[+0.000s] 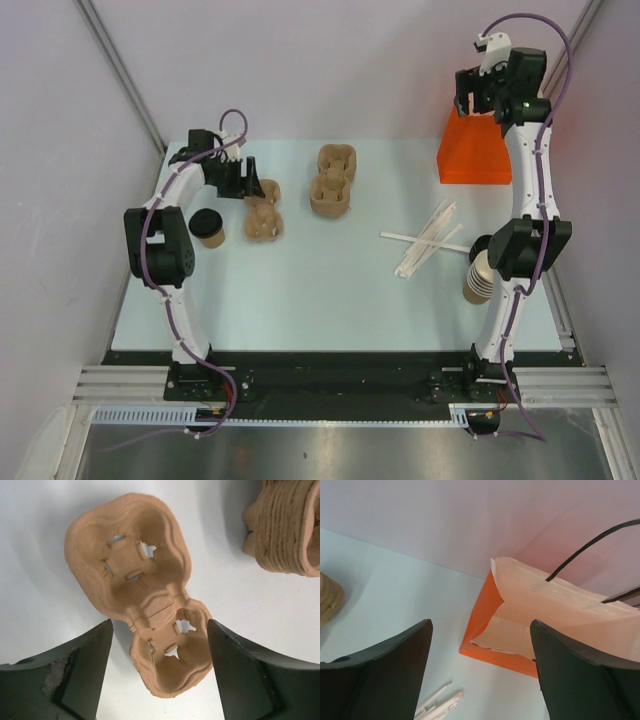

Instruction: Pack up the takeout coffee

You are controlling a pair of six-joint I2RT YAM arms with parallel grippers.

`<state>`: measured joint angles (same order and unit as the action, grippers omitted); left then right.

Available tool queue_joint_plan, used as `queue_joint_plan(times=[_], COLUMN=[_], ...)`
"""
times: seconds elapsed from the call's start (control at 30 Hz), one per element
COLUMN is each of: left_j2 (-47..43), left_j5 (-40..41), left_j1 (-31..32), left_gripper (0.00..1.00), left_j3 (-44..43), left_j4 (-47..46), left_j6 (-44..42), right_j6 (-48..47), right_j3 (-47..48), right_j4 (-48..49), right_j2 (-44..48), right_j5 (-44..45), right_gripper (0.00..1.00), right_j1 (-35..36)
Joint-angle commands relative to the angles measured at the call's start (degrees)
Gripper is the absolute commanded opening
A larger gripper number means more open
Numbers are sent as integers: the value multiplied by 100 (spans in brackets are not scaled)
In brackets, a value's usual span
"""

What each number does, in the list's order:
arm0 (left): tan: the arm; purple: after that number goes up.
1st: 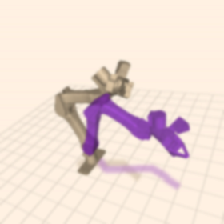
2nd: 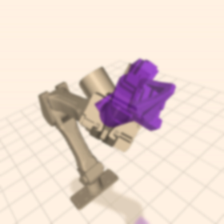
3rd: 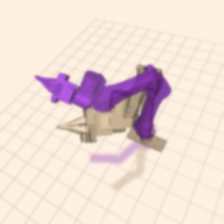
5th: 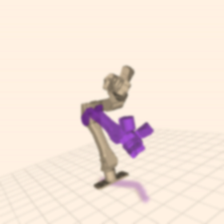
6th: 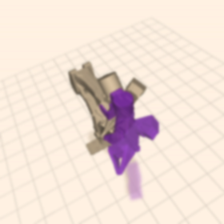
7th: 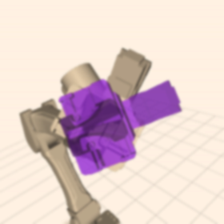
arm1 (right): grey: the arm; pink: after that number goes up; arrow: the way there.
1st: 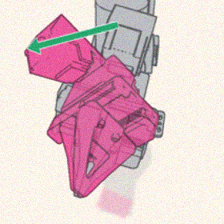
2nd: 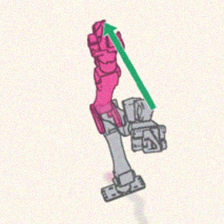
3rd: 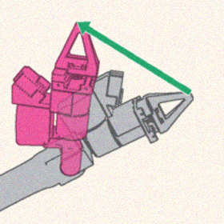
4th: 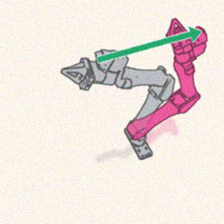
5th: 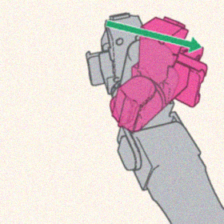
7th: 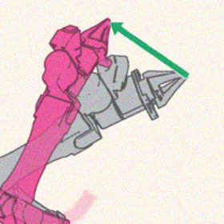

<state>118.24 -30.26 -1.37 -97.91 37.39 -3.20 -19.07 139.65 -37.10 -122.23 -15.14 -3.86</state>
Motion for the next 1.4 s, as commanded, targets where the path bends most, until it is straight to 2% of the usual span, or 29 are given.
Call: queue_joint_plan(times=[0.0, 0.2, 0.3, 0.33, 0.4, 0.43, 0.5, 0.53, 0.57, 0.77, 0.93, 1.0, 1.2, 1.37], left_j2=[-379, -793, -960, -1012, -1074, -1109, -1206, -1250, -1311, -1531, -1725, -1821, -2102, -2357], left_j5=[-68, -59, -68, -59, -59, -50, -68, -42, -33, -41, -41, -50, -304, -472], left_j1=[84, 242, 260, 260, 260, 260, 260, 260, 260, 260, 242, 225, 154, -232], left_gripper=[83, 85, 85, 85, 85, 84, 85, 85, 85, 87, 91, 96, 100, 99], left_j3=[-273, -299, -334, -369, -396, -431, -475, -510, -527, -703, -835, -826, -555, -221], left_j4=[-3, -47, -21, -21, -21, -21, -30, -30, -21, 23, 172, 278, 384, 427], left_j6=[-119, -111, -93, -75, -67, -49, -31, -40, -31, -23, -84, -119, -199, -146], right_j6=[-246, -176, -132, -123, -97, -97, -106, -114, -106, -141, -377, -492, -1642, -2670], right_j3=[246, 203, 115, 80, 44, 53, 53, 53, 53, -61, -315, -447, -1343, -2590], right_j4=[396, 406, 353, 361, 362, 370, 379, 397, 414, 414, -59, -383, -1604, -2204], right_j2=[-309, -687, -758, -741, -723, -705, -592, -539, -460, 445, 1480, 1772, 2993, 3943], right_j5=[283, 353, 222, 117, 55, -6, -121, -156, -165, -841, -1720, -2000, -2257, -2082], right_gripper=[81, 72, 63, 54, 43, 31, 19, 4, 0, 0, 0, 0, 0, 0], right_j1=[43, 25, 17, 17, 25, 34, 25, 25, 25, 25, 236, 367, 1491, 3003])
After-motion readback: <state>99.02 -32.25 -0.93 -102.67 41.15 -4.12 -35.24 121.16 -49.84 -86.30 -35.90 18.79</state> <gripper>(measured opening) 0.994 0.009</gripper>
